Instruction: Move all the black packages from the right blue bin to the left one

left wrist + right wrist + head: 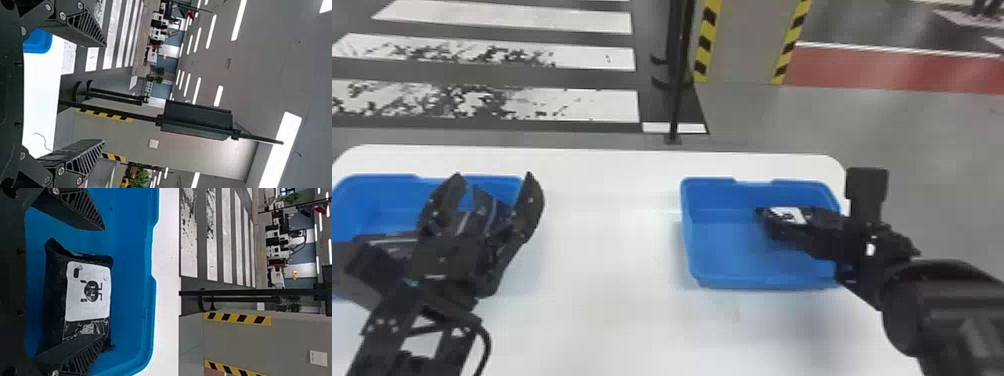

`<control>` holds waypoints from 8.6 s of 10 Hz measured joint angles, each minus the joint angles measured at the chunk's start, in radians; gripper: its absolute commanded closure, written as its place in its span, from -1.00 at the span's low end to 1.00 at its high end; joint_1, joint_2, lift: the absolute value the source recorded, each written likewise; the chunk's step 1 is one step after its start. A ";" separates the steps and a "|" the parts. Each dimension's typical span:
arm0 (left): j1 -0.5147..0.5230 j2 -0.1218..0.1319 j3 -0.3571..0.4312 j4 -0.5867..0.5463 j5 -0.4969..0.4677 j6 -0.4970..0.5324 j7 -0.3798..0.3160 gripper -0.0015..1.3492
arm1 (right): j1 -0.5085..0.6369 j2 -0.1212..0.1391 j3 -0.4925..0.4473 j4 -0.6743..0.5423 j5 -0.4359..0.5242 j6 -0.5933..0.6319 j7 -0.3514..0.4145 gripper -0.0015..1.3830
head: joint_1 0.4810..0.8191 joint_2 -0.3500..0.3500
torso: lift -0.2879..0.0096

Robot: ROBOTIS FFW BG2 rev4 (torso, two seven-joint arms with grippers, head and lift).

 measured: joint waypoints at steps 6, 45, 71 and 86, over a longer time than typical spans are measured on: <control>0.009 -0.001 -0.002 0.002 0.006 0.010 -0.007 -0.69 | -0.020 0.002 -0.005 0.089 -0.033 0.009 -0.009 0.03 | 0.27 -0.42 | -0.28; -0.002 0.026 -0.148 -0.071 0.013 -0.081 -0.019 0.79 | -0.044 -0.093 0.527 -0.124 -0.762 -0.258 0.198 0.37 | 0.27 0.58 | -0.28; 0.211 -0.052 0.049 -0.172 -0.183 0.034 0.138 -0.71 | 0.425 0.044 0.033 -0.346 -0.079 -0.470 0.167 -0.74 | 0.27 0.10 | -0.28; 0.204 -0.046 0.031 -0.172 -0.164 0.004 0.138 -0.71 | 0.422 0.044 0.030 -0.350 -0.072 -0.512 0.167 -0.72 | 0.27 0.06 | -0.28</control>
